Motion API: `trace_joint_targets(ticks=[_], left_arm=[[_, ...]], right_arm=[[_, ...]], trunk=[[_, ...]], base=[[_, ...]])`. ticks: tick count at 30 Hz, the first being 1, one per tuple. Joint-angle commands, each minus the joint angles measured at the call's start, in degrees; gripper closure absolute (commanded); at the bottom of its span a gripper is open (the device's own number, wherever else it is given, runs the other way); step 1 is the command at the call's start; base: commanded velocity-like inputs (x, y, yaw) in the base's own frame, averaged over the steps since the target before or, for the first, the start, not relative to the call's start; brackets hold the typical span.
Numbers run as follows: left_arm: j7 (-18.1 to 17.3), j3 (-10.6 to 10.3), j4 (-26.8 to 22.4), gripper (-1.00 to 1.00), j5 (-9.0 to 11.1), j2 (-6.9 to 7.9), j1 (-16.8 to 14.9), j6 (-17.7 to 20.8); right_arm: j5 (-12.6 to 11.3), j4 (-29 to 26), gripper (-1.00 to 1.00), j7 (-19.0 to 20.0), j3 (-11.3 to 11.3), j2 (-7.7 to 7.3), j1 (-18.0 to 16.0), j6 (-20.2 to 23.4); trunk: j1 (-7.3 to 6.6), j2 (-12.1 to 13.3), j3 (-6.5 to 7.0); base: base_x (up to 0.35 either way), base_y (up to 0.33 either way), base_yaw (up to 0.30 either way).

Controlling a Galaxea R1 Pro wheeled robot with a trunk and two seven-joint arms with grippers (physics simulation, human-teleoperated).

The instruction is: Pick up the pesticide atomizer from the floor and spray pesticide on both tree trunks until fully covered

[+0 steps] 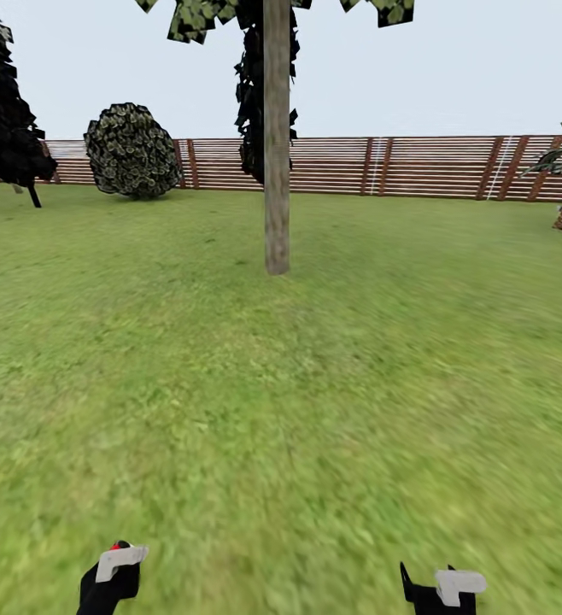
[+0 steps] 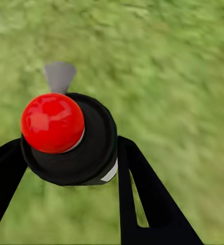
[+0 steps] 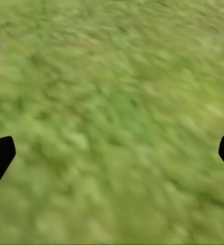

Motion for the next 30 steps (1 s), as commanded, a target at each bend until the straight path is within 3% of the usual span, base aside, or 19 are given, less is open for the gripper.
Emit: trace_joint_targets(ticks=[1,30], left_arm=[[-0.3,0.2,0.05,1.0,0.2,-0.01,-0.04,-0.16],[-0.31,0.2,0.05,1.0,0.2,-0.01,-0.04,-0.16]], right_arm=[[0.03,0.04,-1.0,-0.01,-0.05,0.01,-0.03,-0.17],[0.03,0.04,-1.0,-0.01,-0.04,0.01,-0.04,-0.17]], trunk=[[0.02,-0.02,-0.05],[0.02,-0.02,-0.05]], base=[[0.34,0.0,0.0],[0.34,0.0,0.0]])
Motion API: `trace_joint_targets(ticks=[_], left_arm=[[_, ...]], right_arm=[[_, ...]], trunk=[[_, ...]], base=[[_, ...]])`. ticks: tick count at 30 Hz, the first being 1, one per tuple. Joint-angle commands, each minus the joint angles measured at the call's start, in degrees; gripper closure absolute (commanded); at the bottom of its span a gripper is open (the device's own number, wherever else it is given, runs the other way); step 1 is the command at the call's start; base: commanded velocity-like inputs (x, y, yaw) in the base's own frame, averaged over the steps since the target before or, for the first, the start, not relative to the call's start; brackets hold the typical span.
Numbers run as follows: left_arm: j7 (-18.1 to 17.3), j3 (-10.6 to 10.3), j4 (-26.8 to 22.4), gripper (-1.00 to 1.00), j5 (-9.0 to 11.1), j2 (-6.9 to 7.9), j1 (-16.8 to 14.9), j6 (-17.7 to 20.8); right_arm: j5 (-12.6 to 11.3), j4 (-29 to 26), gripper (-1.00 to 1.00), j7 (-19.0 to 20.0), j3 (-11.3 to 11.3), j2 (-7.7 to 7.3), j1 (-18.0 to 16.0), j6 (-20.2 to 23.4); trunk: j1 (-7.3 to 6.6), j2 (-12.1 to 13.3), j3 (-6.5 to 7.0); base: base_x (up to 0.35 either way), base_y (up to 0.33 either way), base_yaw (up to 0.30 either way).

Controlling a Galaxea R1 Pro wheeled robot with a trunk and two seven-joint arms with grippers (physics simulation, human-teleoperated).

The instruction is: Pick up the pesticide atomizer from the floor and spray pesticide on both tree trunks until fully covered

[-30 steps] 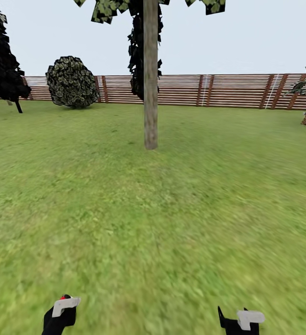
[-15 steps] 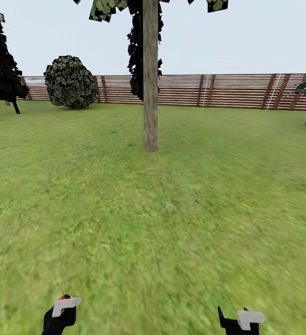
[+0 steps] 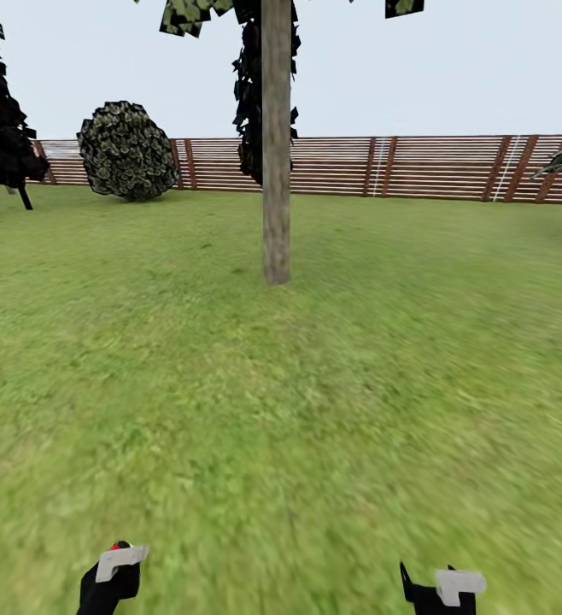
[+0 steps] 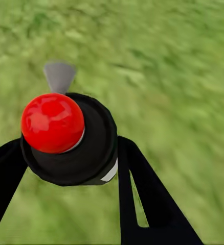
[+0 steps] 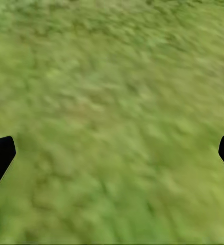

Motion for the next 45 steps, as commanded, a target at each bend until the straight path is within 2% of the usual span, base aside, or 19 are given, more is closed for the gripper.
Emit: trace_joint_targets(ticks=[1,45], left_arm=[[-0.3,0.2,0.05,1.0,0.2,-0.01,-0.04,-0.16],[-0.29,0.2,0.05,1.0,0.19,-0.01,-0.04,-0.07]], right_arm=[[0.03,0.04,-1.0,-0.01,-0.05,0.01,-0.02,-0.17],[0.03,0.04,-1.0,-0.01,-0.05,0.01,-0.01,-0.17]], trunk=[[0.02,-0.02,-0.05],[0.02,-0.02,-0.05]], base=[[0.34,0.0,0.0],[0.34,0.0,0.0]])
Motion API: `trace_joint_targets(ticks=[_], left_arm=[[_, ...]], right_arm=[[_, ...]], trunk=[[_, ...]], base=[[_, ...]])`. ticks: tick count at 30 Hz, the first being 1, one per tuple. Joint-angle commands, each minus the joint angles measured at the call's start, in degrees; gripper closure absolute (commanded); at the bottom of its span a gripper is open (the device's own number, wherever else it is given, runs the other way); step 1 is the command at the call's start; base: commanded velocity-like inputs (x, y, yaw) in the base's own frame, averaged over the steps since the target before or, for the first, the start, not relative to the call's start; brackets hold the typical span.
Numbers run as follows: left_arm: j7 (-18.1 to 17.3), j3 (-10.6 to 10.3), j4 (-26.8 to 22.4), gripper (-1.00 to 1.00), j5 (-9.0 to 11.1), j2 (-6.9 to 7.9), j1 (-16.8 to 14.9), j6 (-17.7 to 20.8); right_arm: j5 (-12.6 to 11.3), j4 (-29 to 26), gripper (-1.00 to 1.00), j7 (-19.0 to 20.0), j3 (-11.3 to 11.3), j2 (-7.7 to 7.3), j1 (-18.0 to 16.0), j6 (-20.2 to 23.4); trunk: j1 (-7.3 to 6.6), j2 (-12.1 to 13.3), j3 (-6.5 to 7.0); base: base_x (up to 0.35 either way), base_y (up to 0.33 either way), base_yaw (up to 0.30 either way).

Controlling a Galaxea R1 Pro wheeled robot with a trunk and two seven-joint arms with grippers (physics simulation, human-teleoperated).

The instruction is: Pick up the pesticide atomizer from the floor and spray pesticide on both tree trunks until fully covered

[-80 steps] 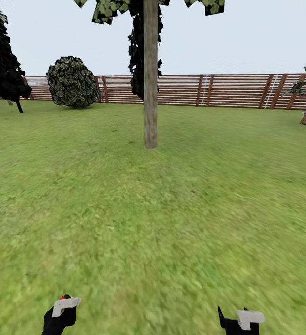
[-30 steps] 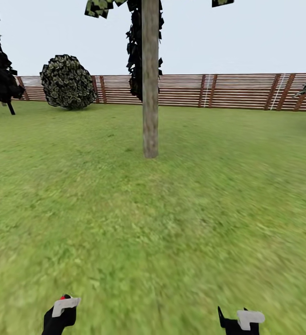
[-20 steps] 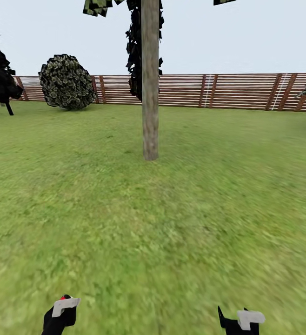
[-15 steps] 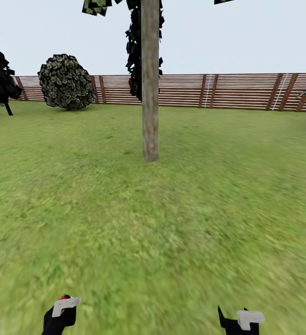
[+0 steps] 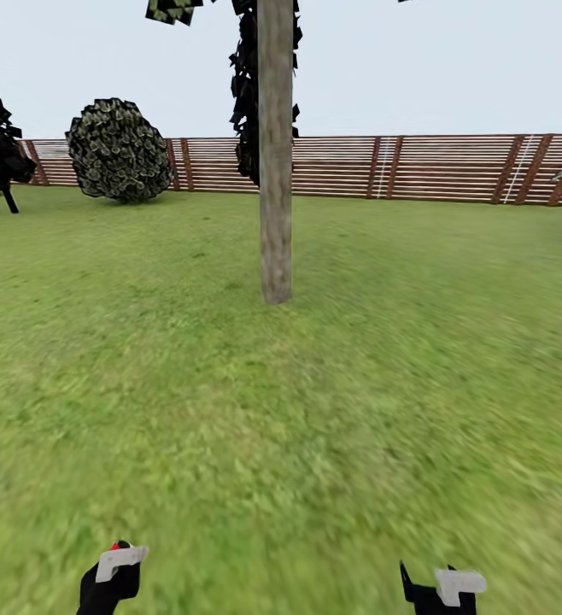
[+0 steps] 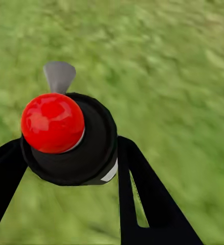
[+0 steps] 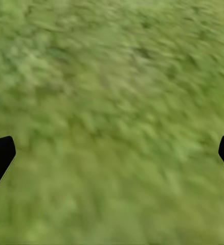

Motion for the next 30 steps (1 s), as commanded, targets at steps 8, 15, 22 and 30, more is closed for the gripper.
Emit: trace_joint_targets(ticks=[8,15,22,30], left_arm=[[-0.3,0.2,0.05,1.0,0.2,-0.01,-0.04,-0.16],[-0.3,0.2,0.05,1.0,0.18,-0.01,-0.04,-0.17],[-0.3,0.2,0.05,1.0,0.21,-0.01,-0.04,-0.16],[-0.3,0.2,0.05,1.0,0.21,-0.01,-0.04,-0.2]], right_arm=[[0.03,0.04,-1.0,-0.01,-0.05,0.01,-0.03,-0.17],[0.03,0.04,-1.0,-0.01,-0.04,0.01,-0.03,-0.17],[0.03,0.04,-1.0,-0.01,-0.01,0.01,-0.03,-0.16],[0.03,0.04,-1.0,-0.01,-0.03,0.01,-0.03,-0.17]], trunk=[[0.02,-0.02,-0.05],[0.02,-0.02,-0.05],[0.02,-0.02,-0.05],[0.02,-0.02,-0.05]], base=[[0.34,0.0,0.0],[0.34,0.0,0.0],[0.34,0.0,0.0],[0.34,0.0,0.0]])
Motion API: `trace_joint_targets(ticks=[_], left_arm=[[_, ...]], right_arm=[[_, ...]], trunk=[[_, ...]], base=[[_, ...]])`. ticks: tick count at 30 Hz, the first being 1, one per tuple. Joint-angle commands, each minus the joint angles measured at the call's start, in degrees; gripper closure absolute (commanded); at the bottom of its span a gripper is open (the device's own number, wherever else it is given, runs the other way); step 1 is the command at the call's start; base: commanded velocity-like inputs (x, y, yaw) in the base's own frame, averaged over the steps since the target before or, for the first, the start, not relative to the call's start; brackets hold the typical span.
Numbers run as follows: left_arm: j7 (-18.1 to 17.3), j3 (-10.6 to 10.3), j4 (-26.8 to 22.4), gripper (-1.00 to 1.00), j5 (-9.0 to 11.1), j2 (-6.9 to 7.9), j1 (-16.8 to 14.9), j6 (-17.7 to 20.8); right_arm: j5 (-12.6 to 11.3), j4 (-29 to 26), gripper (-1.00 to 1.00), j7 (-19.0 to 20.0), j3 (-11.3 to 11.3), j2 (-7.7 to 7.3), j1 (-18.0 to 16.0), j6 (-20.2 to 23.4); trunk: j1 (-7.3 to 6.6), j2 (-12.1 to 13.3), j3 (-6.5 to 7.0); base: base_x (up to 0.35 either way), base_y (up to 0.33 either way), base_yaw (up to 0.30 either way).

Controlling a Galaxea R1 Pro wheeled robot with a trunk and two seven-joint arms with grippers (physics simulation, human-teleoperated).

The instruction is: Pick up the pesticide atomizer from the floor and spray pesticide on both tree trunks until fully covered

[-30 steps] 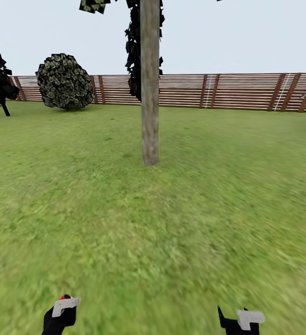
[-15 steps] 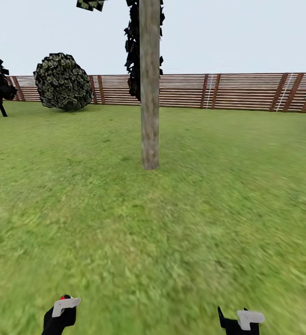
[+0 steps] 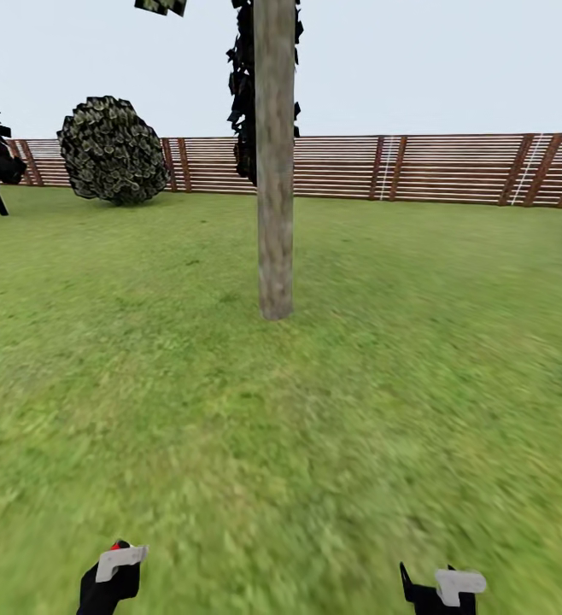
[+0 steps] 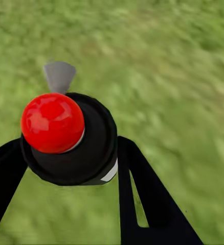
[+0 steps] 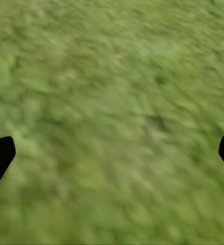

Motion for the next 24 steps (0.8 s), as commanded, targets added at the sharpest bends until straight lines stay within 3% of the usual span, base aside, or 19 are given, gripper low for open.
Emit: trace_joint_targets(ticks=[1,24], left_arm=[[-0.3,0.2,0.05,1.0,0.2,-0.01,-0.04,-0.18],[-0.3,0.2,0.05,1.0,0.2,-0.01,-0.04,-0.18]], right_arm=[[0.03,0.04,-1.0,-0.01,-0.06,0.02,-0.03,-0.17],[0.03,0.04,-1.0,-0.01,-0.07,0.01,-0.03,-0.17]], trunk=[[0.02,-0.02,-0.05],[0.02,-0.02,-0.05]], base=[[0.34,0.0,0.0],[0.34,0.0,0.0]])
